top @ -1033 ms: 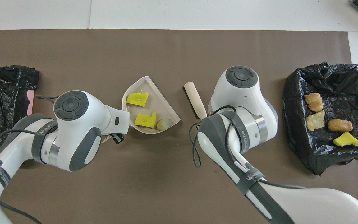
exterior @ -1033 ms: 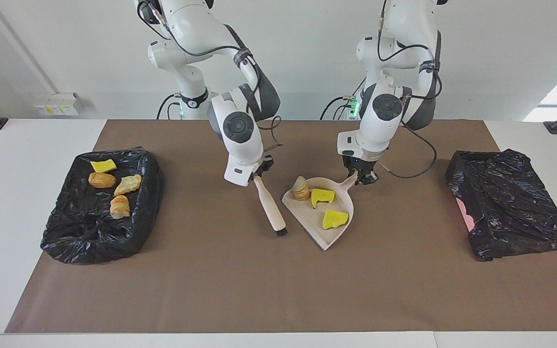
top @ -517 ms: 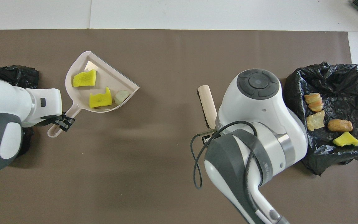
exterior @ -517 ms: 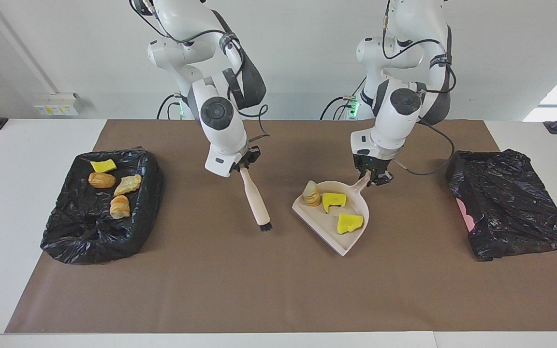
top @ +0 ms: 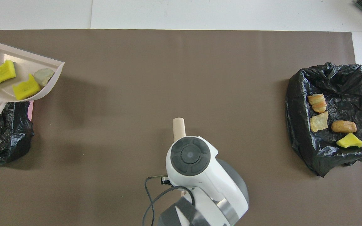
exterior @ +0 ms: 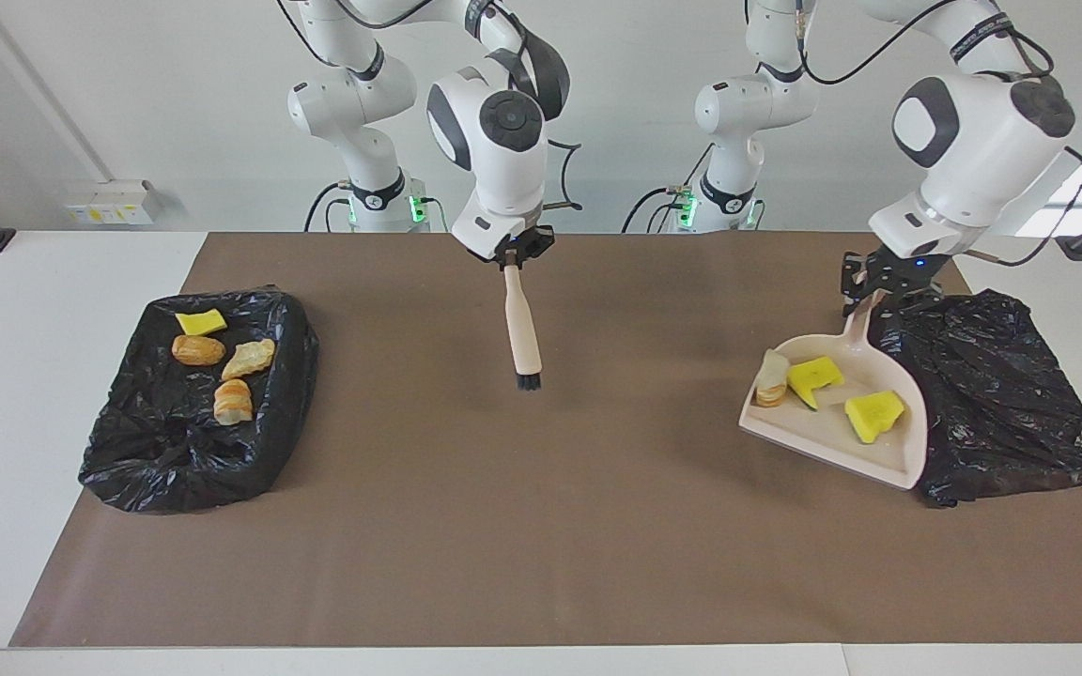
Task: Sweep and dump trash in bin
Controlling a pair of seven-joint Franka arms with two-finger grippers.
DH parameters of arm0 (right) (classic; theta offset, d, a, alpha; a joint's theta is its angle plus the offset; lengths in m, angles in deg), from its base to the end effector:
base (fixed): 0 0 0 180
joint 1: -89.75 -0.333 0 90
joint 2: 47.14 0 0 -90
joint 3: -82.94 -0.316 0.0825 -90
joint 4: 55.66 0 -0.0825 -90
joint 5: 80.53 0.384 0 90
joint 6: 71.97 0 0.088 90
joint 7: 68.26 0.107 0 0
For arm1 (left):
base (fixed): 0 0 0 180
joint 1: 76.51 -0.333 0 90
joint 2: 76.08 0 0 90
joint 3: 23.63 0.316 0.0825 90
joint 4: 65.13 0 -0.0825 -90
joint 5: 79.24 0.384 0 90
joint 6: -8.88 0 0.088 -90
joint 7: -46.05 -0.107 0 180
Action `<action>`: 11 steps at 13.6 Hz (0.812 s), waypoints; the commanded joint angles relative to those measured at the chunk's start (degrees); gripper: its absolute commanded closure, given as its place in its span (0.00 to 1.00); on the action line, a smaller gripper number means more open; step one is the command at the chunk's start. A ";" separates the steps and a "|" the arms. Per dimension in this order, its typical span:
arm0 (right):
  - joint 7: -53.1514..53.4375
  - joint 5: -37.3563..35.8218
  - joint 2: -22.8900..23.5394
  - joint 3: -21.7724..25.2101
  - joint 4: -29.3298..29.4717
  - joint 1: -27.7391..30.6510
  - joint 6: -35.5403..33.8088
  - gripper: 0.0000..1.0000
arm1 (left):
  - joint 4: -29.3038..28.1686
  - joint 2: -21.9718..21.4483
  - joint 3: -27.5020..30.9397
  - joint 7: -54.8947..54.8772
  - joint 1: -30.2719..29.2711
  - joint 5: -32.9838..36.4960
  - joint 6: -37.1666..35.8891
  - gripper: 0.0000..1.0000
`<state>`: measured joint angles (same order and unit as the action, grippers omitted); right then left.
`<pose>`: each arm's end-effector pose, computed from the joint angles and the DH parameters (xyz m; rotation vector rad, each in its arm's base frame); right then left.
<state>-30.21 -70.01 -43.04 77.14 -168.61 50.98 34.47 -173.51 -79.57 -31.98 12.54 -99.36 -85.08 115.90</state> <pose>0.3837 0.3968 0.4212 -3.1033 -0.0710 0.3996 0.5325 0.1280 0.5308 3.0379 -0.4647 0.1072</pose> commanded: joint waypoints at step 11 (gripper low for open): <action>10.12 1.87 2.57 -0.01 -8.33 -8.42 12.73 0.40 | 5.38 5.86 4.93 -38.29 -11.61 24.84 5.74 1.00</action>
<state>-21.41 -69.63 -38.98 77.01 -175.65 42.57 46.19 -168.88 -73.68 -26.76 -24.58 -111.77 -67.04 122.25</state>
